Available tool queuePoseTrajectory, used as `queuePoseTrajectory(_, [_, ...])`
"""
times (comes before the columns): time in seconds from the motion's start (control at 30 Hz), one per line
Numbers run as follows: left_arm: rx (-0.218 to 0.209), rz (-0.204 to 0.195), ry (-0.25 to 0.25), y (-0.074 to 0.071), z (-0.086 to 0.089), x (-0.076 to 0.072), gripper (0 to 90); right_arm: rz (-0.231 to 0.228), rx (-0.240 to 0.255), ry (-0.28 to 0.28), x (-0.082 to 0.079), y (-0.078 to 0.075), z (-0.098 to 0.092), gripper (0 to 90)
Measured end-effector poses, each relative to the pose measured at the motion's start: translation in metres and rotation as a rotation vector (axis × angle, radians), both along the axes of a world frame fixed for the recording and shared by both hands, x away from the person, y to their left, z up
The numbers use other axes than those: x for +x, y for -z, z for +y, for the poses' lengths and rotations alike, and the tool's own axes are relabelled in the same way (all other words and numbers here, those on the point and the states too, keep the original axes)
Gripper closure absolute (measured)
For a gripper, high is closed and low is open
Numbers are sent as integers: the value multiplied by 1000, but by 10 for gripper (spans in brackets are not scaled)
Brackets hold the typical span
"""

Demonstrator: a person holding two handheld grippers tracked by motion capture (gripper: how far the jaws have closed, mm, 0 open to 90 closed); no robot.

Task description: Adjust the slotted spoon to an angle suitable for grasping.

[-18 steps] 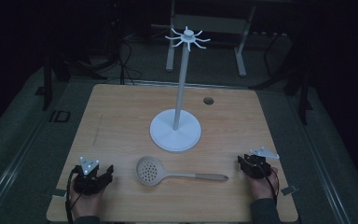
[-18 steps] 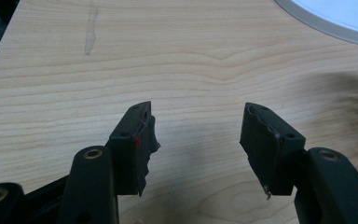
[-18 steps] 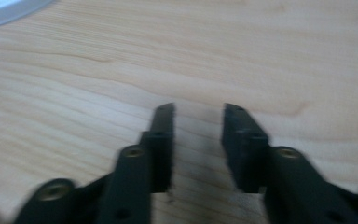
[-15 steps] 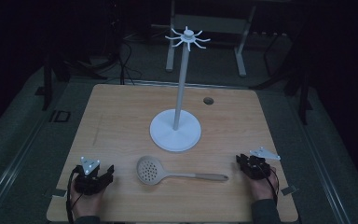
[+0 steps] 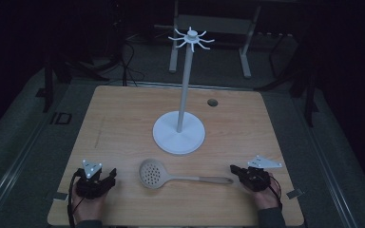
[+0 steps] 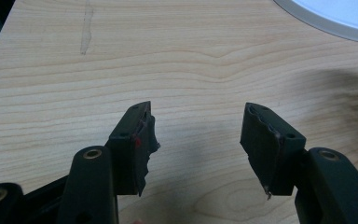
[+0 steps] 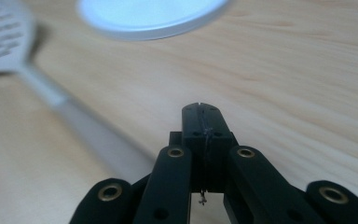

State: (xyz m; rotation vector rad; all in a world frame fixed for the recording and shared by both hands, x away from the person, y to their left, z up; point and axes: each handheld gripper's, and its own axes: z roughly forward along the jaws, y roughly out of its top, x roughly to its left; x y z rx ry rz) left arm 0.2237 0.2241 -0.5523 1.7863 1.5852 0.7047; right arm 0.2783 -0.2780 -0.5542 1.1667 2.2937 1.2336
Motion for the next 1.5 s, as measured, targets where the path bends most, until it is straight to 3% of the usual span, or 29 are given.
queuePoseTrajectory(0.17, [3,-2,-2,-1,0,-1,437,-4,-28,-113,-9,0,19,900])
queuePoseTrajectory(0.4, [-1,-2,-12,0,2,-1,437,21,-59,-172,-25,3,28,900])
queuePoseTrajectory(0.6, [-6,-3,-16,0,2,-2,438,63,-113,-187,-35,10,28,900])
queuePoseTrajectory(0.77, [-11,-2,-24,0,2,-1,438,74,-153,-170,-33,13,27,900])
queuePoseTrajectory(1.03, [-20,-2,-16,0,0,0,438,32,-188,-100,-7,16,33,900])
queuePoseTrajectory(1.27, [-16,2,-5,1,-2,1,438,5,-159,-48,24,19,41,900])
queuePoseTrajectory(1.4, [-18,1,-1,0,-3,1,438,-3,-122,-28,33,20,44,900])
queuePoseTrajectory(1.5, [-31,-1,7,-1,-5,1,437,-30,-91,24,38,23,48,900])
